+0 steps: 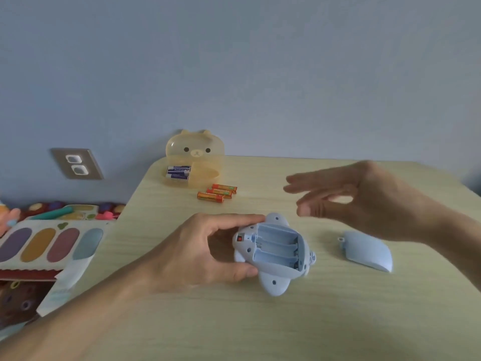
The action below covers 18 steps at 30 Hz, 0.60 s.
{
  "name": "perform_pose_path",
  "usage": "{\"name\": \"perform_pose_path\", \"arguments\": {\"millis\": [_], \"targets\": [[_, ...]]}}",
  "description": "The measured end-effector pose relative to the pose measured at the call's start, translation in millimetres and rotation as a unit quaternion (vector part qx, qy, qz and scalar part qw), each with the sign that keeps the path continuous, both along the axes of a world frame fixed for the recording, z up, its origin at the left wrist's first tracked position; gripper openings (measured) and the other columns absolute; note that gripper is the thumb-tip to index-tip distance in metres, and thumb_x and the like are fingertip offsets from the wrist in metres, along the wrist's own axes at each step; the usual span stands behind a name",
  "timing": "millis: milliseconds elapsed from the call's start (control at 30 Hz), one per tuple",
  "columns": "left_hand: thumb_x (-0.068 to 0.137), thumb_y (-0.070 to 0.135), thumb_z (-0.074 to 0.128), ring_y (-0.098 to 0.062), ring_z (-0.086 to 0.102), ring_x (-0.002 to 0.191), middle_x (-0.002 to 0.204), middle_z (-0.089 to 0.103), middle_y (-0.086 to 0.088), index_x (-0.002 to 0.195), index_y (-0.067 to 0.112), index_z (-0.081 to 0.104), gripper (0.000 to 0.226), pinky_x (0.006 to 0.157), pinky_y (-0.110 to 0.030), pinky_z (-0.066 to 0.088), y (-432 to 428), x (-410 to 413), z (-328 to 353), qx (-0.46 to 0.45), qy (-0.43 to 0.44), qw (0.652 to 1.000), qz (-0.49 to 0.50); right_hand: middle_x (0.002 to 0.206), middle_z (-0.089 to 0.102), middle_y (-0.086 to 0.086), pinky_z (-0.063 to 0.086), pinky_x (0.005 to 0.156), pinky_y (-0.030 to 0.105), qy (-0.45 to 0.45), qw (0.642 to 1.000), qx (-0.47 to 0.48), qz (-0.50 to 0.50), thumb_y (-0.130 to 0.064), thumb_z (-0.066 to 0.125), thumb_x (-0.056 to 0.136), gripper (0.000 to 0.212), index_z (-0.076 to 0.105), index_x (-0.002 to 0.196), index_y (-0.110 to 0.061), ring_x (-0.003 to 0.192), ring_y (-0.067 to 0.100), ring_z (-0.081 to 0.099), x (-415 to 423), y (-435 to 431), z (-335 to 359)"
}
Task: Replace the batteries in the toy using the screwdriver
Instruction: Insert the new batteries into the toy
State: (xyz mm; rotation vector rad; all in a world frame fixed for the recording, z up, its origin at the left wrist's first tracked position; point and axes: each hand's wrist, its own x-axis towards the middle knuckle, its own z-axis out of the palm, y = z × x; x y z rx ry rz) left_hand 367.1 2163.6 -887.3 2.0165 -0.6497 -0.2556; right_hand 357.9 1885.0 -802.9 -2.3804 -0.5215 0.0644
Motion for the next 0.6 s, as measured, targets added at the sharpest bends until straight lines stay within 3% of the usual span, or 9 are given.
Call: {"name": "perform_pose_path", "arguments": {"millis": [100,200,333,500,600], "targets": [[0.078,0.011,0.093,0.006,0.065,0.127,0.131,0.073,0.028,0.135,0.037,0.065,0.069,0.109,-0.013,0.047,-2,-1,-1,-0.007,-0.005,1.000,0.001,0.097,0.078,-0.023,0.061,0.090,0.026,-0.061,0.995,-0.074,-0.020,-0.040,0.080,0.086,0.024,0.081,0.110,-0.035,0.088,-0.004,0.075,51,32,9],[0.080,0.008,0.092,0.003,0.068,0.126,0.129,0.075,0.025,0.133,0.037,0.066,0.066,0.109,-0.017,0.050,-2,-1,-1,-0.017,0.003,1.000,-0.003,0.106,0.081,-0.011,0.058,0.095,0.028,-0.066,0.989,-0.135,0.000,-0.031,0.079,0.091,0.022,0.081,0.112,-0.024,0.092,0.004,0.073,97,72,-11],[0.081,0.009,0.092,0.001,0.067,0.127,0.132,0.074,0.022,0.140,0.028,0.065,0.068,0.109,-0.022,0.052,-1,0,-2,-0.027,0.015,0.999,-0.011,0.106,0.081,-0.005,0.058,0.095,0.033,-0.051,0.987,-0.152,0.004,-0.024,0.080,0.089,0.018,0.082,0.107,-0.021,0.096,0.009,0.073,133,96,-43],[0.078,0.010,0.094,0.009,0.064,0.127,0.133,0.071,0.029,0.141,0.029,0.064,0.072,0.104,-0.007,0.046,1,3,-2,-0.019,0.017,1.000,-0.010,0.095,0.080,-0.009,0.059,0.093,0.030,-0.028,0.993,-0.116,0.008,-0.017,0.080,0.088,0.012,0.082,0.099,-0.022,0.091,0.003,0.073,142,91,-56],[0.077,0.012,0.095,0.010,0.064,0.127,0.133,0.071,0.030,0.141,0.031,0.063,0.074,0.105,-0.008,0.046,2,3,-4,-0.019,0.021,1.000,-0.012,0.095,0.079,-0.008,0.060,0.091,0.032,-0.025,0.991,-0.129,0.008,-0.014,0.078,0.089,0.014,0.081,0.101,-0.022,0.092,0.007,0.073,141,84,-56]]}}
